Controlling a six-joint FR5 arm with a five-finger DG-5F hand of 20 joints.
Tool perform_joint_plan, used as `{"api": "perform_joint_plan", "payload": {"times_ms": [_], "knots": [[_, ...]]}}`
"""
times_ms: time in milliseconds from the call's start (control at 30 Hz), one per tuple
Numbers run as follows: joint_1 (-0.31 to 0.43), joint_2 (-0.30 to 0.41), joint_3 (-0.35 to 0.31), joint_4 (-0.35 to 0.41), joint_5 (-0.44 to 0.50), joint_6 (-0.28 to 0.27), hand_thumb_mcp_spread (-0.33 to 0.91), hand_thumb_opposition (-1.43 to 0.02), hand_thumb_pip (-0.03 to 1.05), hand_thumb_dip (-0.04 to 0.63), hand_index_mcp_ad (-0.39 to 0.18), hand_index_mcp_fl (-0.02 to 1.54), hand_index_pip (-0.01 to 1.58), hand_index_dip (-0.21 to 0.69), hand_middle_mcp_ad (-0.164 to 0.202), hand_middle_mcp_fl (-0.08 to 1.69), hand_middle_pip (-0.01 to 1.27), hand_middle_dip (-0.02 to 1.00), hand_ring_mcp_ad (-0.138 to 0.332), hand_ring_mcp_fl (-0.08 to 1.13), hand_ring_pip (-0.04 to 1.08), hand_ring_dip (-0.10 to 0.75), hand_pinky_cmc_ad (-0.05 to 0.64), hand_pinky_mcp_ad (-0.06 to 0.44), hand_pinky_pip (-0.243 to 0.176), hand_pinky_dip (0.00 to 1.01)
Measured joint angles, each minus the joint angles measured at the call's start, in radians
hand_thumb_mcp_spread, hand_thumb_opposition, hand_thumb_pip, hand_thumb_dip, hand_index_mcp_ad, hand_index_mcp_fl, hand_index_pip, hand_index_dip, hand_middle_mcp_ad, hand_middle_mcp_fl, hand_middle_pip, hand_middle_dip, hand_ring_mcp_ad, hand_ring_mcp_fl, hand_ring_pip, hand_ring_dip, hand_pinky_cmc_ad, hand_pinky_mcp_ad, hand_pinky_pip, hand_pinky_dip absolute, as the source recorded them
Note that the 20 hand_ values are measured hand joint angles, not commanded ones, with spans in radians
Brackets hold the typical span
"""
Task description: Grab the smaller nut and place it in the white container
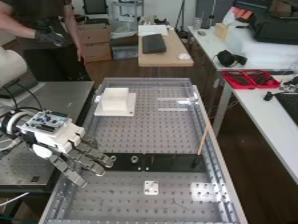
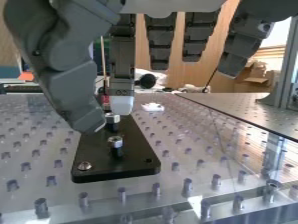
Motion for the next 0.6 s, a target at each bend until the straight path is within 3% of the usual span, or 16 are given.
{"api": "perform_joint_plan", "payload": {"times_ms": [500,600], "knots": [[-0.016,-0.039,0.006,0.048,-0.022,-0.077,0.42,-0.79,0.68,0.213,-0.105,0.01,1.51,0.33,0.068,0.06,0.13,0.23,0.129,0.0,0.1,0.101,0.365,0.291,-0.028,0.18],[-0.02,-0.045,0.011,0.046,-0.035,-0.093,0.41,-0.79,0.68,0.213,-0.105,0.01,1.53,0.33,0.068,0.06,0.13,0.23,0.129,0.0,0.1,0.101,0.367,0.295,-0.01,0.18]]}}
